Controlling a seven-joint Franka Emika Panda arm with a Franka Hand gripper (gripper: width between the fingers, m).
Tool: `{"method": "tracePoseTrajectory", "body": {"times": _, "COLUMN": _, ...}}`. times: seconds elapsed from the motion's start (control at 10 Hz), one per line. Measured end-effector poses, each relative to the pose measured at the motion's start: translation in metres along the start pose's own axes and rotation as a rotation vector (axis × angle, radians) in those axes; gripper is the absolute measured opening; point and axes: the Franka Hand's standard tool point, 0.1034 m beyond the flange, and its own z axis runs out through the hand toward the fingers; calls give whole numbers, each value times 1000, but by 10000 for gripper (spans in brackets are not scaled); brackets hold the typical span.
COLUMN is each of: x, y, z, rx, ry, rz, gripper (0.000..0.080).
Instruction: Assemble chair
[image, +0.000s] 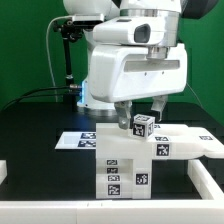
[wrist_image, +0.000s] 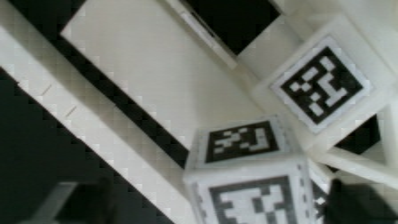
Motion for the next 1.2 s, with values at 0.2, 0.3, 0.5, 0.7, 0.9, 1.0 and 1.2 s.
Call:
{"method": "tracePoseTrajectory", "body": {"times": 0.2, "x": 0, "y": 0, "z": 0, "rx": 0, "ry": 0, "rz": 112, "gripper": 281}}
{"method": "tracePoseTrajectory", "body": {"times": 0.3, "x": 0, "y": 0, "z": 0, "rx": 0, "ry": 0, "rz": 188, "gripper": 281}}
{"method": "tracePoseTrajectory", "body": {"times": 0.5, "x": 0, "y": 0, "z": 0, "rx": 1, "ry": 0, "rz": 332, "gripper": 281}}
{"method": "tracePoseTrajectory", "body": {"times": 0.7, "x": 0, "y": 0, "z": 0, "rx": 1, "ry": 1, "rz": 454, "gripper": 281}}
{"method": "tracePoseTrajectory", "body": {"times": 0.9, "x": 0, "y": 3, "z": 1, "rx": -12, "ry": 23, "rz": 686, "gripper": 281}}
{"method": "tracePoseTrajectory", "body": {"times": 1.0, "x": -2, "y": 6, "z": 1, "rx": -13, "ry": 24, "rz": 739, "gripper": 281}}
{"method": "tracePoseTrajectory", "body": {"times": 1.2, "x": -4, "y": 8, "z": 1, "rx": -4, "ry": 27, "rz": 984, "gripper": 281}}
